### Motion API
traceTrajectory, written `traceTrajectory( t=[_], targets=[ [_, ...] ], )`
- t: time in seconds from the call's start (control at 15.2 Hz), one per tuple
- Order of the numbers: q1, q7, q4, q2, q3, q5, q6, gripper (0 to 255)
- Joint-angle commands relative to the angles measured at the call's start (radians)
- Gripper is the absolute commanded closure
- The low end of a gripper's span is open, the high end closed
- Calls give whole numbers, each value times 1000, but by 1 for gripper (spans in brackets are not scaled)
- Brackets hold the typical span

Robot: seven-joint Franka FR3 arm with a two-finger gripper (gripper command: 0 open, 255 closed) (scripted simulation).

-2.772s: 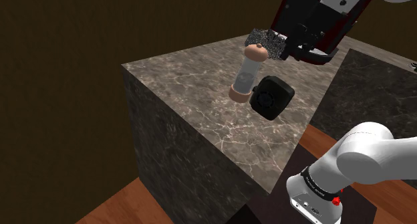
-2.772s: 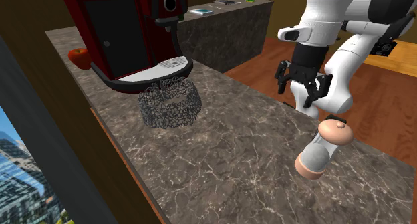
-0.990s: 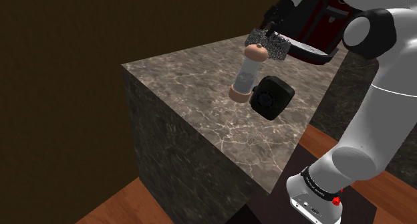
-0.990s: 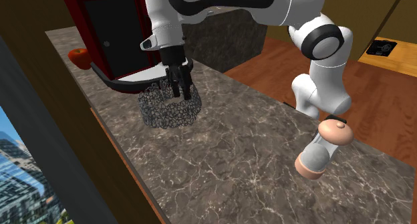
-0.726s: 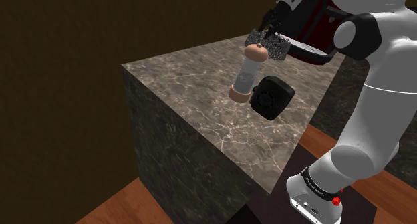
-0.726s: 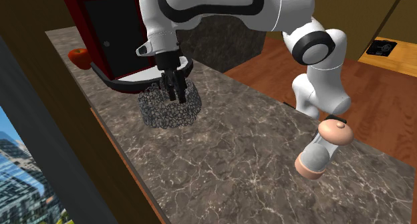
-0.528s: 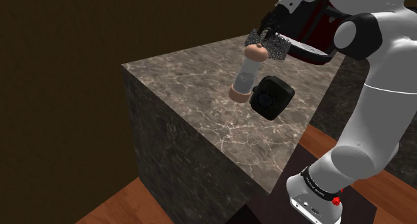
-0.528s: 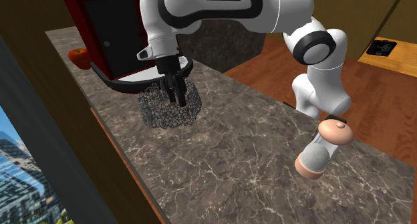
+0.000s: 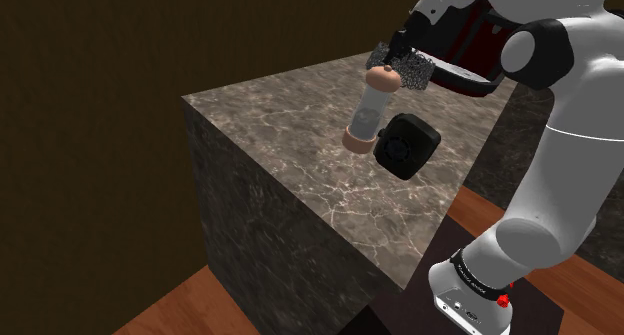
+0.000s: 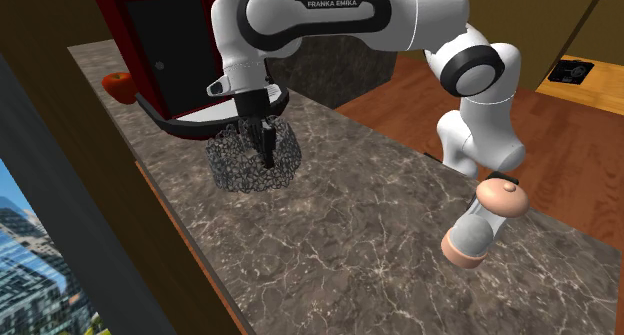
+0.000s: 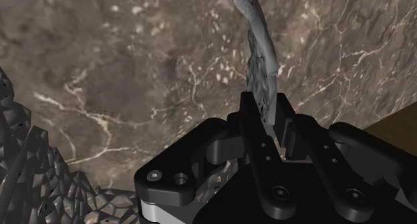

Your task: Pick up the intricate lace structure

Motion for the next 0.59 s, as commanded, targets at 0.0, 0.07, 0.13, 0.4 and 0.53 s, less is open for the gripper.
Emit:
traceTrajectory(
  t=[0.0,0.07,0.13,0.4,0.53],
  targets=[
    [0,0,0,0,0,0,0,255],
    [0,0,0,0,0,0,0,255],
    [0,0,0,0,0,0,0,255],
    [-8,10,33,5,0,3,-26,255],
    [-15,22,68,11,0,7,-53,255]
  ],
)
